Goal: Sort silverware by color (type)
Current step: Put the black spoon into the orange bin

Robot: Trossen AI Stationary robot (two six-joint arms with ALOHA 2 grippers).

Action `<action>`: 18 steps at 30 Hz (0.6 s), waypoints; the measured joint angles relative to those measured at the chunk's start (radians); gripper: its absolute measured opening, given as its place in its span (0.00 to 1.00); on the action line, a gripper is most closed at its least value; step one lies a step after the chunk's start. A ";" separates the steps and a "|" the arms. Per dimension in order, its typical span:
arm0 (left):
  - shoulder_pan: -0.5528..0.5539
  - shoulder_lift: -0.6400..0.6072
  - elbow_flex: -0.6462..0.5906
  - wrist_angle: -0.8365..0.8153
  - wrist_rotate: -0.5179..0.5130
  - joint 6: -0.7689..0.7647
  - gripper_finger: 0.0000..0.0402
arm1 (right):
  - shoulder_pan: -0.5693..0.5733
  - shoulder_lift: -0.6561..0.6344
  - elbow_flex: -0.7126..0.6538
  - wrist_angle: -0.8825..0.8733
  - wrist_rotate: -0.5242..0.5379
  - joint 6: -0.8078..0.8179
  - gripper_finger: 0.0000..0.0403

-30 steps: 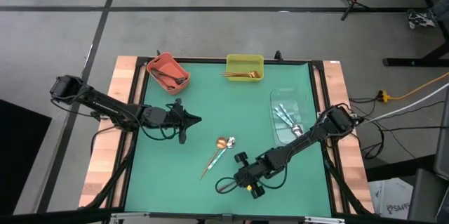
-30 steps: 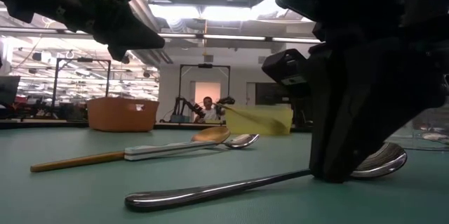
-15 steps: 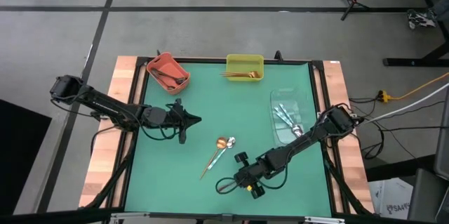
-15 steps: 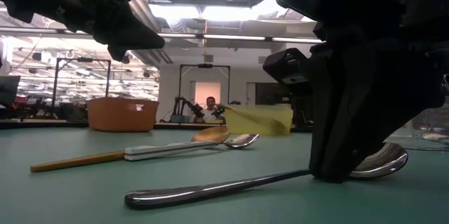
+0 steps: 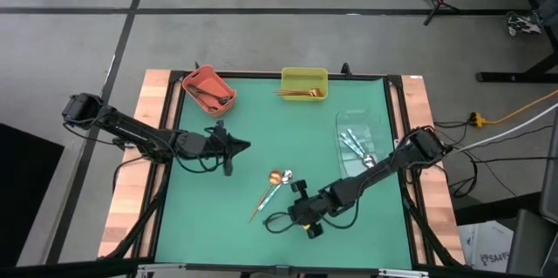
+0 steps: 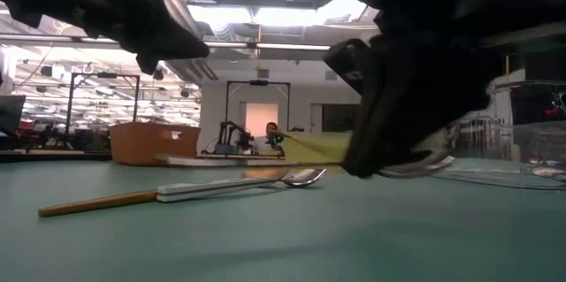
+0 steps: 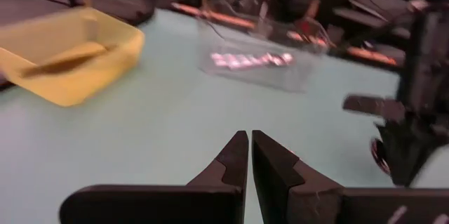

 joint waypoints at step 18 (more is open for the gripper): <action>0.000 -0.102 0.000 0.270 -0.347 0.211 0.03 | -0.201 -0.053 0.003 0.084 0.277 -0.106 0.00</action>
